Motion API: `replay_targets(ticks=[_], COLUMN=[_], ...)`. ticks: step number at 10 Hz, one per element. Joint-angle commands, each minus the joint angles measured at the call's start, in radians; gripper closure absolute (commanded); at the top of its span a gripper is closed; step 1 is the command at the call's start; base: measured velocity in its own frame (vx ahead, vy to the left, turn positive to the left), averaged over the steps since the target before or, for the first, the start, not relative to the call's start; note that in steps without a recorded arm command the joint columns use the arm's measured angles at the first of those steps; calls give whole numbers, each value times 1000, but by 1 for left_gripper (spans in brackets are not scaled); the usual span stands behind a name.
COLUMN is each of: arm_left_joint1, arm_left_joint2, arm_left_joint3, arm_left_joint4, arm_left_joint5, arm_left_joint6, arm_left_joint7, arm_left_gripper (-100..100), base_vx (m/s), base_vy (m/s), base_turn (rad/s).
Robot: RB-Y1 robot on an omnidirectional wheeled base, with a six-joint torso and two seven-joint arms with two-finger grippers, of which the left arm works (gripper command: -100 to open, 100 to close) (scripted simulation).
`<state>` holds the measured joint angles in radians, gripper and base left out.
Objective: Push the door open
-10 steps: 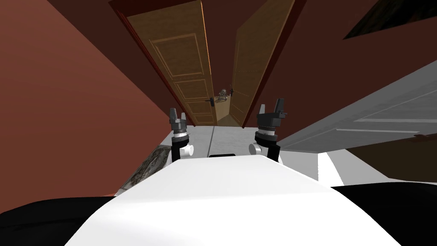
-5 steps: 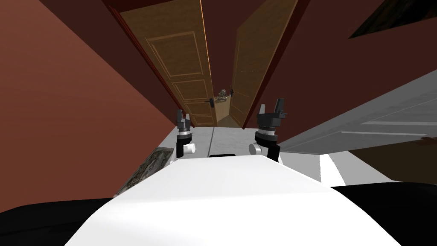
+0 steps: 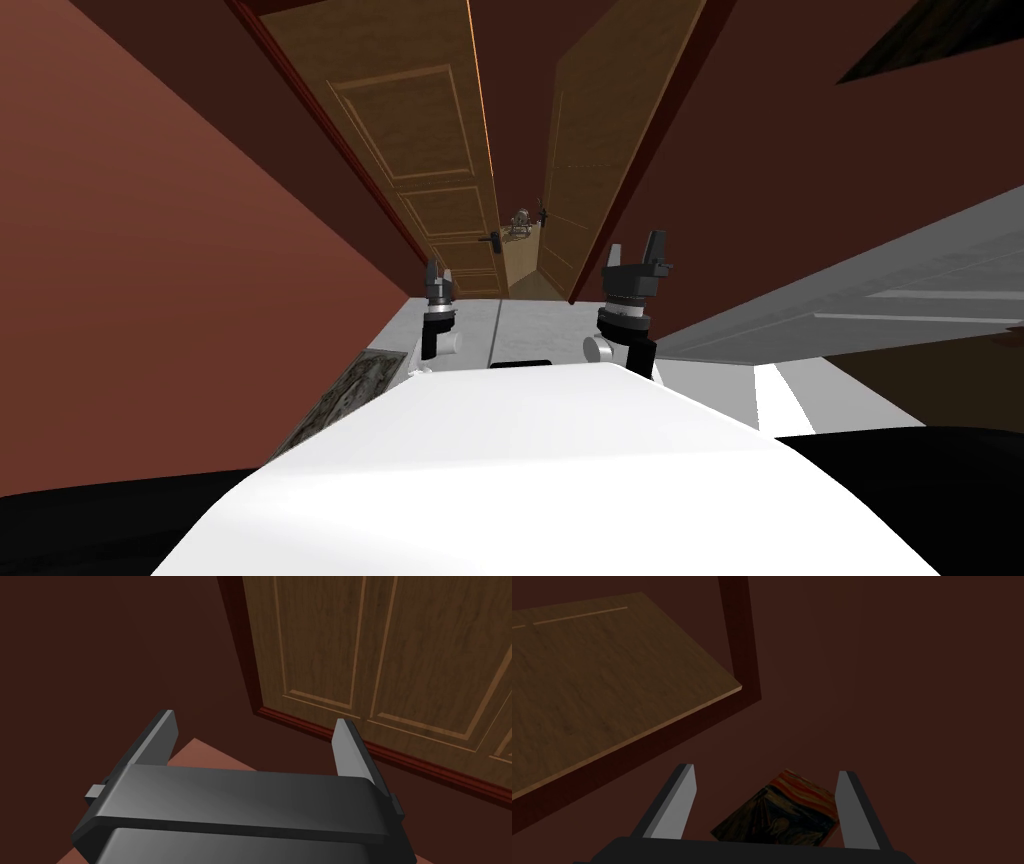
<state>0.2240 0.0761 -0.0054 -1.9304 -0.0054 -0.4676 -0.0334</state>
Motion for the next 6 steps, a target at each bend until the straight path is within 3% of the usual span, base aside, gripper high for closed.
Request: replay_targets(ticks=[1,6], arm_left_joint1=[-24,-102], arm_left_joint2=[1,8], arm_left_joint3=[0,1], arm_left_joint4=[46,182], arm_left_joint5=[4,22], arm_left_joint6=[-2,0], arm_left_joint7=[-1,1], arm_left_gripper=[-100,-100], base_vx=[60,75], base_vy=[15,18], base_turn=[-11,-17])
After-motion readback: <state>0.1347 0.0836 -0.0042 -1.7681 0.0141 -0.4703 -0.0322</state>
